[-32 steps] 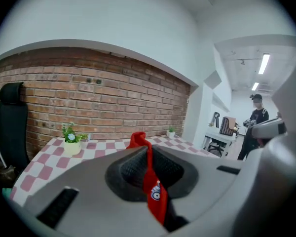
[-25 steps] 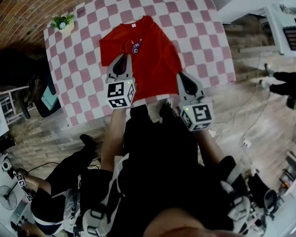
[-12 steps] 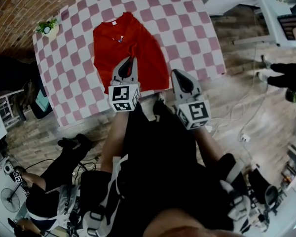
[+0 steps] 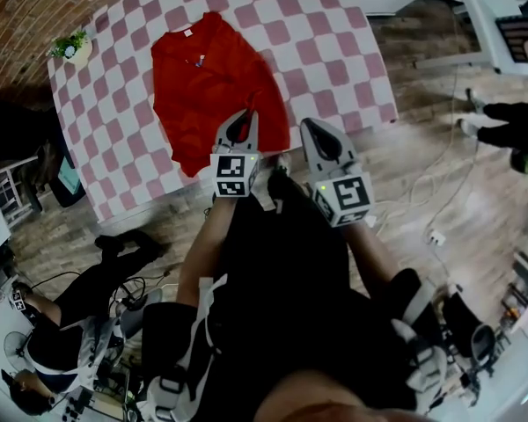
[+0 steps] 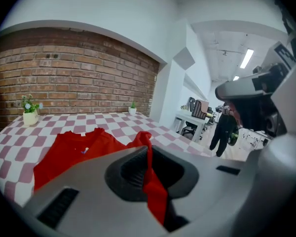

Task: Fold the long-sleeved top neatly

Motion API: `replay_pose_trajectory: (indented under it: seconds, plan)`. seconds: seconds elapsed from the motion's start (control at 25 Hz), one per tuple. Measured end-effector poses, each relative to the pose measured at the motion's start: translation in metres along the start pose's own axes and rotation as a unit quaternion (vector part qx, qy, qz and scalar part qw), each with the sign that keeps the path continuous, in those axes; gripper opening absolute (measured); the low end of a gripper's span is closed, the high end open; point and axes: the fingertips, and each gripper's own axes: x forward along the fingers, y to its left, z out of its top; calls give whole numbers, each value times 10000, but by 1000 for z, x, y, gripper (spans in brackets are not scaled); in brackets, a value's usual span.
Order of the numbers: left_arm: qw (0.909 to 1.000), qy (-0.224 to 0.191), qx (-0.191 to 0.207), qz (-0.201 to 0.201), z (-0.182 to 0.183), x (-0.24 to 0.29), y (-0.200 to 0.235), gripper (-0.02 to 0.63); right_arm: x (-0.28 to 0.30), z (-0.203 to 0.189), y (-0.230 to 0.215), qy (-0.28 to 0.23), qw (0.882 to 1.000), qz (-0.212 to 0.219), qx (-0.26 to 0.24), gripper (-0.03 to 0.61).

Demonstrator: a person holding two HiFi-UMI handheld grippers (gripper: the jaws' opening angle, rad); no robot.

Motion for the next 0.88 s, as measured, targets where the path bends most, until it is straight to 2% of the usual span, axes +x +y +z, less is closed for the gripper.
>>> replay_pose_trajectory:
  seconds: [0.48, 0.68, 0.88]
  plan:
    - [9984, 516, -221, -67, -78, 28, -16, 25, 2, -25, -3, 235, 9996, 143, 59, 8]
    - [9953, 899, -341, -125, -110, 35, -24, 25, -1, -32, -7, 294, 9994, 145, 102, 8]
    - [9936, 983, -542, -102, -125, 39, -25, 25, -5, -37, -8, 314, 9994, 150, 65, 8]
